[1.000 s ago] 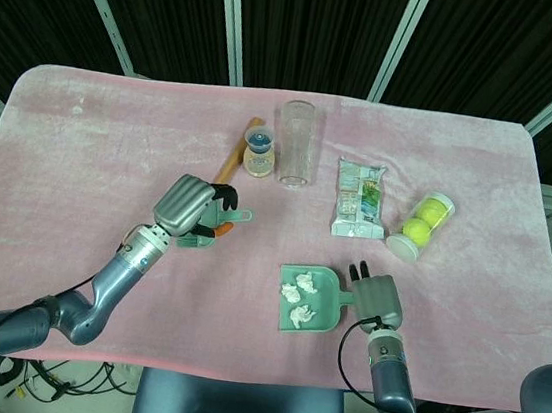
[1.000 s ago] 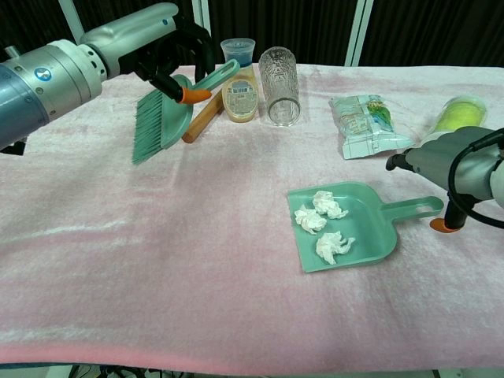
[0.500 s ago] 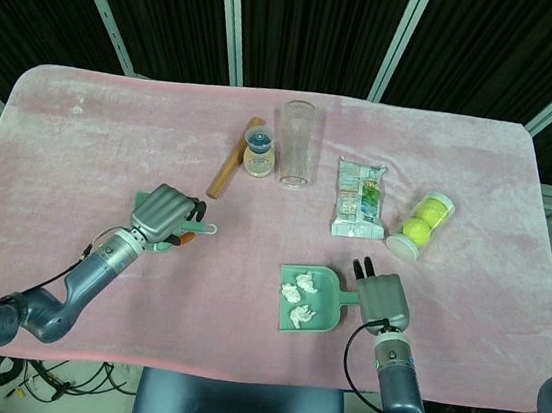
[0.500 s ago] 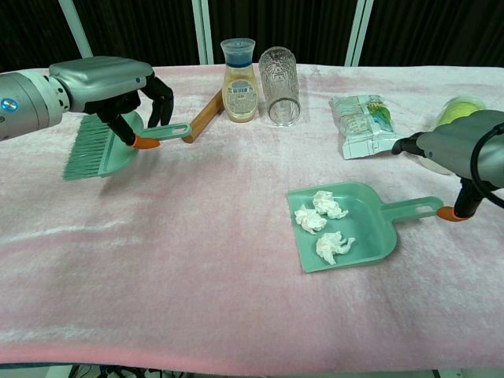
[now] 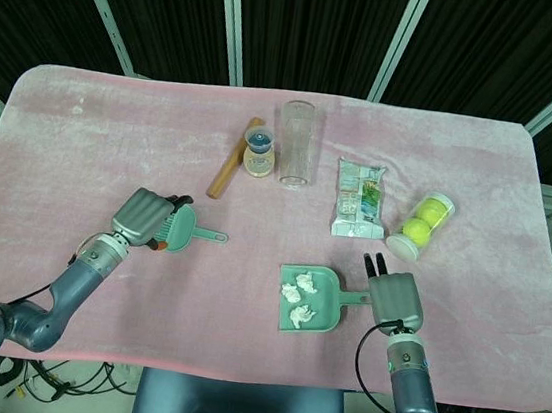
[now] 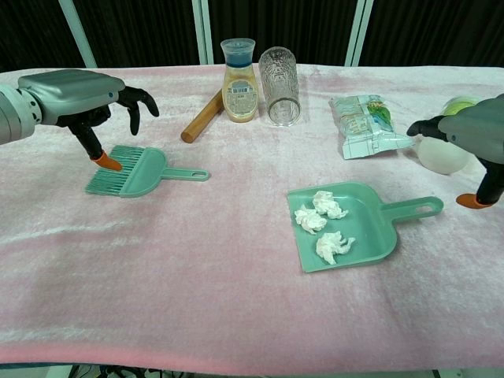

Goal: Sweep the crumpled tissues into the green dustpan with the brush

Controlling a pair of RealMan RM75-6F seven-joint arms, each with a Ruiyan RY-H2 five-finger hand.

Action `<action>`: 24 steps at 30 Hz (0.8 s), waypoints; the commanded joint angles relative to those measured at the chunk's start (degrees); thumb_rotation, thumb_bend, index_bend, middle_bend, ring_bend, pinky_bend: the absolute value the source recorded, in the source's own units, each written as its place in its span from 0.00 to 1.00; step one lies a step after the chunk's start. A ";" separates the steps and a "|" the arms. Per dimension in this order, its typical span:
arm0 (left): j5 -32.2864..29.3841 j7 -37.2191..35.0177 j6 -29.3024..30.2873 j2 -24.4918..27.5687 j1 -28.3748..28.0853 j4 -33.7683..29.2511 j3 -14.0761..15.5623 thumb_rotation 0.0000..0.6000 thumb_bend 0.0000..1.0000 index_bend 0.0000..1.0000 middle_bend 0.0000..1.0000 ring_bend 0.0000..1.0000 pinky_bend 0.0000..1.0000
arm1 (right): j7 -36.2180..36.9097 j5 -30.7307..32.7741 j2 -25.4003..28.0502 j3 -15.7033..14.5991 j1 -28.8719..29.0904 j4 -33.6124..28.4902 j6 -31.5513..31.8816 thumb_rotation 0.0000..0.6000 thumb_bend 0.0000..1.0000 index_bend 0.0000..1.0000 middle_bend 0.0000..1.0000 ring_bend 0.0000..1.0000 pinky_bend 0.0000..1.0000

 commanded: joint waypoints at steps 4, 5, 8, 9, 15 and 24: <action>2.86 -2.14 7.69 4.22 4.49 -8.70 0.17 1.00 0.00 0.20 0.36 0.62 0.74 | 5.92 -10.41 4.36 -3.17 -3.85 -1.68 0.76 1.00 0.21 0.02 0.05 0.37 0.53; 5.00 -2.68 9.97 5.17 5.72 -10.53 0.92 1.00 0.00 0.19 0.34 0.53 0.66 | 7.57 -13.00 5.44 -4.38 -5.03 -1.94 0.84 1.00 0.21 0.01 0.02 0.27 0.42; 13.58 -4.37 16.18 9.74 10.88 -15.92 6.91 1.00 0.00 0.14 0.19 0.22 0.36 | 17.18 -27.88 9.20 -9.94 -10.52 -0.99 1.58 1.00 0.21 0.00 0.00 0.03 0.22; 15.23 -4.32 16.93 10.85 11.76 -16.52 8.25 1.00 0.00 0.10 0.12 0.13 0.27 | 19.70 -31.77 9.98 -11.32 -11.98 -0.02 1.93 1.00 0.20 0.00 0.00 0.01 0.20; 20.80 -5.29 22.27 14.85 16.69 -18.74 12.43 1.00 0.00 0.00 0.00 0.00 0.01 | 29.65 -45.61 12.86 -16.63 -19.28 5.07 4.72 1.00 0.13 0.00 0.00 0.00 0.15; 28.39 -9.02 33.31 15.19 25.95 -14.36 17.10 1.00 0.00 0.00 0.00 0.00 0.00 | 39.23 -56.27 14.28 -19.70 -29.31 13.47 10.24 1.00 0.11 0.00 0.00 0.00 0.15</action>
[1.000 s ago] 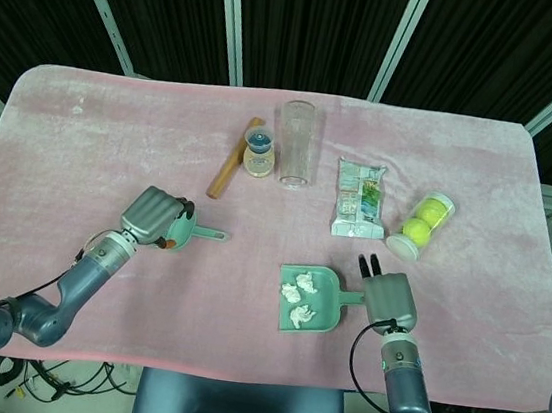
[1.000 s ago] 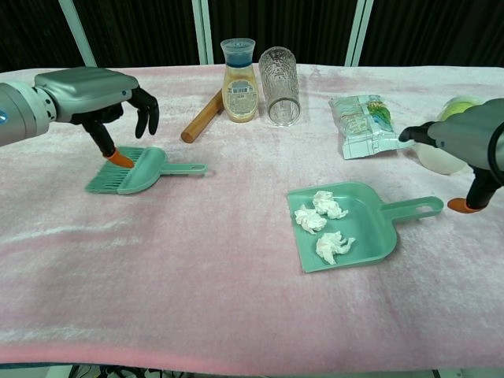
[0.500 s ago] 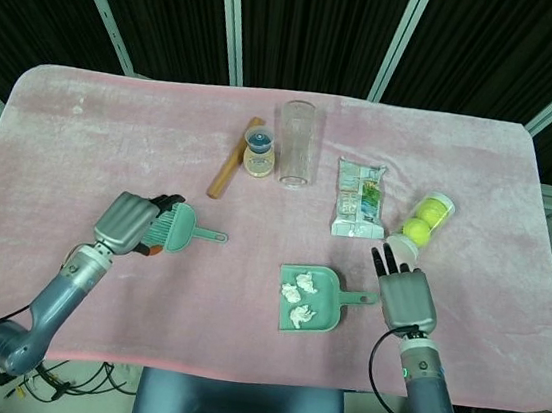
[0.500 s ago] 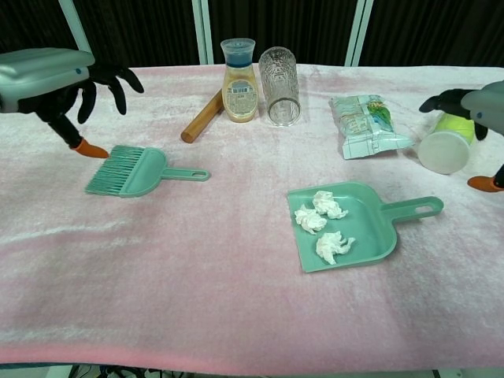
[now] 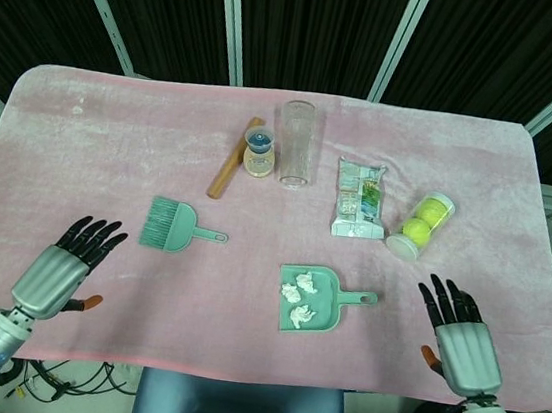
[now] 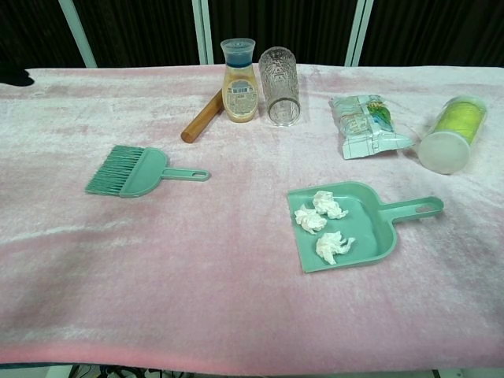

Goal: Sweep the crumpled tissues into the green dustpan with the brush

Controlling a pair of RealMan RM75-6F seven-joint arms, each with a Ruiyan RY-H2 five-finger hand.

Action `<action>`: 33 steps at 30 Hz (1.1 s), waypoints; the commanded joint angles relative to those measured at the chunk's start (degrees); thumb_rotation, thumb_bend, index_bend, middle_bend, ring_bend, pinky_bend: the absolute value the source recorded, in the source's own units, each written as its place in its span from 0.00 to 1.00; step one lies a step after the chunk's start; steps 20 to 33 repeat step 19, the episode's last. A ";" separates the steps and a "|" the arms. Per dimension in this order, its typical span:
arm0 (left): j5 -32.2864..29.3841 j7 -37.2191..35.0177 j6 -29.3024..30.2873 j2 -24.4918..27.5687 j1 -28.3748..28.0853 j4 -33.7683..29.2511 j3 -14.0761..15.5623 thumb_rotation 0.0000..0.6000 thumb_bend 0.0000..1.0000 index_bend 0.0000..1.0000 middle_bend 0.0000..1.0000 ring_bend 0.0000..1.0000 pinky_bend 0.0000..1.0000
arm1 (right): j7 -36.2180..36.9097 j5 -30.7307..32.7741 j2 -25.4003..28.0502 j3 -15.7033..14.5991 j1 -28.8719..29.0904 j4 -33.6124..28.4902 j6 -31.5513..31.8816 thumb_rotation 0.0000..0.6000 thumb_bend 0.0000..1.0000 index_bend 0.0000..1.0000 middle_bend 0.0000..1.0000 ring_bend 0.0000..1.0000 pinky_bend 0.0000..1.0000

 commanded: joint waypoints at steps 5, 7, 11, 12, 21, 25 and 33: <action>2.54 -6.02 6.49 -0.98 6.18 6.36 1.83 1.00 0.00 0.00 0.00 0.00 0.00 | 9.97 -8.12 -1.44 0.09 -9.16 11.88 7.89 1.00 0.11 0.00 0.00 0.00 0.15; 2.99 -6.60 7.42 -0.91 6.75 7.28 1.47 1.00 0.00 0.00 0.00 0.00 0.00 | 11.39 -8.96 -2.25 0.75 -10.54 14.60 8.76 1.00 0.11 0.00 0.00 0.00 0.15; 3.58 -7.29 9.47 -0.92 7.99 9.37 0.55 1.00 0.00 0.00 0.00 0.00 0.00 | 14.63 -9.39 -2.94 2.63 -12.28 16.59 9.40 1.00 0.11 0.00 0.00 0.00 0.15; 3.41 -7.58 9.75 -0.88 8.31 9.51 0.42 1.00 0.00 0.00 0.00 0.00 0.00 | 14.94 -9.52 -3.01 3.18 -12.49 16.80 9.67 1.00 0.11 0.00 0.00 0.00 0.15; 0.23 -10.08 11.10 0.53 10.70 9.43 -1.66 1.00 0.00 0.00 0.00 0.00 0.00 | 16.18 -9.28 -3.33 7.16 -14.77 17.78 10.73 1.00 0.11 0.00 0.00 0.00 0.15; 0.23 -10.08 11.10 0.53 10.70 9.43 -1.66 1.00 0.00 0.00 0.00 0.00 0.00 | 16.18 -9.28 -3.33 7.16 -14.77 17.78 10.73 1.00 0.11 0.00 0.00 0.00 0.15; 0.23 -10.08 11.10 0.53 10.70 9.43 -1.66 1.00 0.00 0.00 0.00 0.00 0.00 | 16.18 -9.28 -3.33 7.16 -14.77 17.78 10.73 1.00 0.11 0.00 0.00 0.00 0.15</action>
